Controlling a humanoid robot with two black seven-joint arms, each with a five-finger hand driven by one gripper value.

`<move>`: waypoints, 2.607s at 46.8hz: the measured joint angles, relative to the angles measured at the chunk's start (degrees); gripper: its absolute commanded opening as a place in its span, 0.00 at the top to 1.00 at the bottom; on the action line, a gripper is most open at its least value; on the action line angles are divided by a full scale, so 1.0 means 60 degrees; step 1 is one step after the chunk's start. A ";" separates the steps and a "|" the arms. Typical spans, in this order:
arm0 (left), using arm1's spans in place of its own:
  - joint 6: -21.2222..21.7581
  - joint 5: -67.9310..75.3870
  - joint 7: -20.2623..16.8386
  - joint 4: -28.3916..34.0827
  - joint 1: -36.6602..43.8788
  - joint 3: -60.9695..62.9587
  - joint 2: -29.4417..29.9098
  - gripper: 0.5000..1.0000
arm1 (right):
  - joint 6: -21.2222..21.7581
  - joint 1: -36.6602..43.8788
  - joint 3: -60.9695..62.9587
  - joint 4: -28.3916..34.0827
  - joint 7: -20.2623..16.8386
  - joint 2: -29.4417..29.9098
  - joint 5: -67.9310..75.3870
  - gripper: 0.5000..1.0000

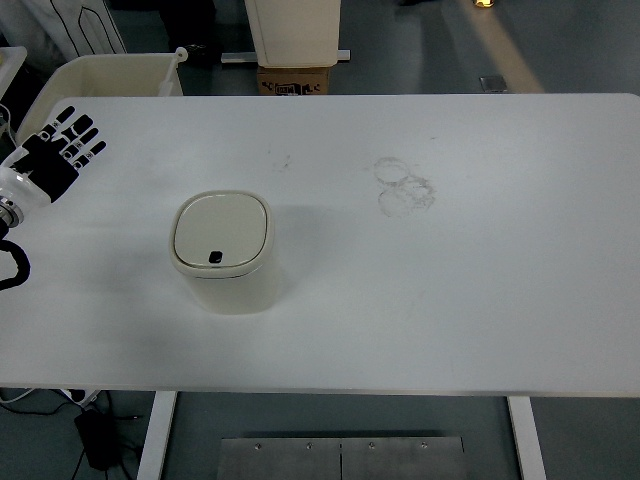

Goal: Open trash can

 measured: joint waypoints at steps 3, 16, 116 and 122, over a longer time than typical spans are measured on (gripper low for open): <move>0.0000 0.0002 0.0052 -0.0014 -0.0115 0.0015 0.0038 0.00 | 0.0000 0.0000 0.0000 0.0001 0.0000 0.0000 0.0000 0.02; 0.0495 0.0113 0.0554 -0.0263 -0.0934 0.0082 0.0353 0.00 | 0.0003 0.0035 0.0000 0.0000 0.0000 0.0000 -0.0014 0.02; -0.0969 0.3252 0.2566 -0.9453 -0.9530 0.9568 0.2862 0.00 | 0.0003 0.0120 0.0028 0.0000 -0.0111 0.0000 0.0001 0.02; -0.1033 0.3492 0.2598 -0.9512 -0.9938 0.9891 0.2834 0.00 | 0.0008 0.0162 0.0029 0.0000 -0.0349 0.0000 0.0001 0.02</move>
